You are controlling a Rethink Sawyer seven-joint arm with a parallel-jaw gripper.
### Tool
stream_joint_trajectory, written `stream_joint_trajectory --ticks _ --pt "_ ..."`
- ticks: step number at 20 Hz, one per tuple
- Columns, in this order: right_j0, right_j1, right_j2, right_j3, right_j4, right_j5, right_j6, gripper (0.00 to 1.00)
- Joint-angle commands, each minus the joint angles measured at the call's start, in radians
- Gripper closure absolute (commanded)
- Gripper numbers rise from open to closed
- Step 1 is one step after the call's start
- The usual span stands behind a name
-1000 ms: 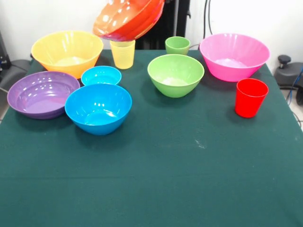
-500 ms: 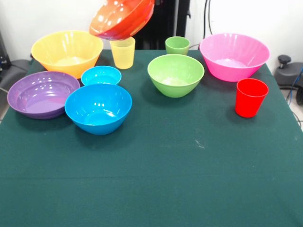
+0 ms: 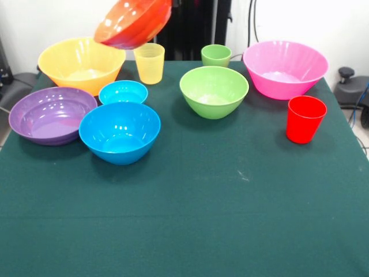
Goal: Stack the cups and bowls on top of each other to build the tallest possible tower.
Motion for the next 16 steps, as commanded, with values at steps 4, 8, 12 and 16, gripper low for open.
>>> stream_joint_trajectory --ticks 4,8,12,16 --pt "-0.065 0.088 0.087 -0.005 -0.103 -0.018 -0.241 1.0" --pt "-0.081 0.108 0.102 -0.04 -0.123 0.013 -0.246 1.0" --pt "-0.059 0.146 0.09 -0.06 -0.168 -0.009 -0.201 1.0" --pt "-0.033 0.236 0.055 -0.078 -0.25 -0.104 -0.144 1.0"
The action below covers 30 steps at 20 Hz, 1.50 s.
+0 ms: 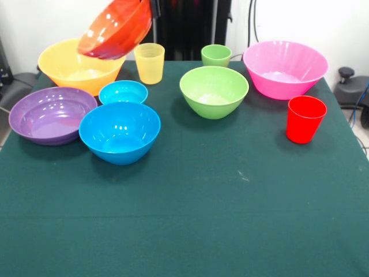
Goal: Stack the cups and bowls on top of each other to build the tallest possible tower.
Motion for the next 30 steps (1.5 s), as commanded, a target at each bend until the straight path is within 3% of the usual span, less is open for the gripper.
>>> stream_joint_trajectory --ticks 1,10,30 --pt "0.046 0.167 0.009 -0.052 -0.169 -0.122 -0.139 1.0" --pt "0.059 0.239 -0.012 -0.066 -0.274 -0.201 -0.089 1.0" --pt "-0.014 0.266 0.052 -0.088 -0.269 -0.194 -0.146 1.0"
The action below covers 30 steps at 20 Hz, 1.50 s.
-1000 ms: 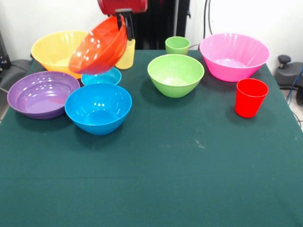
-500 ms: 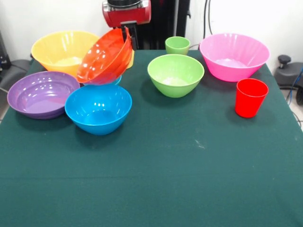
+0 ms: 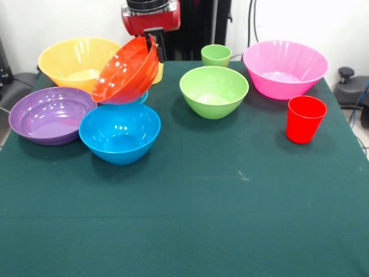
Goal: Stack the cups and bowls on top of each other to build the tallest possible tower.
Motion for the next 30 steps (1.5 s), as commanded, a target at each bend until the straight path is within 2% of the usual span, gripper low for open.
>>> stream_joint_trajectory --ticks 1,7,12,22,30 --pt "0.005 0.038 0.042 -0.063 -0.061 -0.029 -0.146 1.0" --pt "0.011 0.081 0.047 -0.139 -0.044 0.033 -0.184 1.0" --pt "0.057 0.119 0.031 -0.228 -0.044 0.088 -0.186 1.0" --pt "0.073 0.143 0.03 -0.313 -0.029 0.165 -0.226 1.0" --pt "0.083 0.138 0.031 -0.335 -0.032 0.196 -0.226 1.0"
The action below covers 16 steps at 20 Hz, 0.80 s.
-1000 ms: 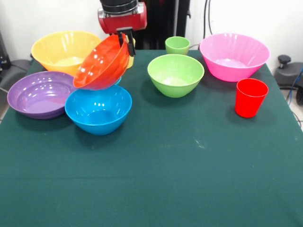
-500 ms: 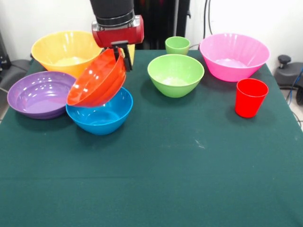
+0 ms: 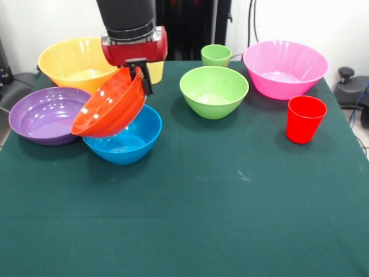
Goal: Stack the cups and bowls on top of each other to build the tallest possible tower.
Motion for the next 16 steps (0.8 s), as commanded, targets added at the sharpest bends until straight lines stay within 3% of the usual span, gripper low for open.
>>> stream_joint_trajectory --ticks 1,14,15,16 --pt "0.049 0.014 0.027 -0.083 -0.027 0.125 -0.229 1.0" --pt "0.049 0.007 0.027 -0.079 -0.03 0.135 -0.219 1.0" --pt "0.049 0.008 0.029 -0.08 -0.029 0.13 -0.217 0.0" --pt "0.051 0.008 0.028 -0.083 -0.03 0.137 -0.221 0.0"
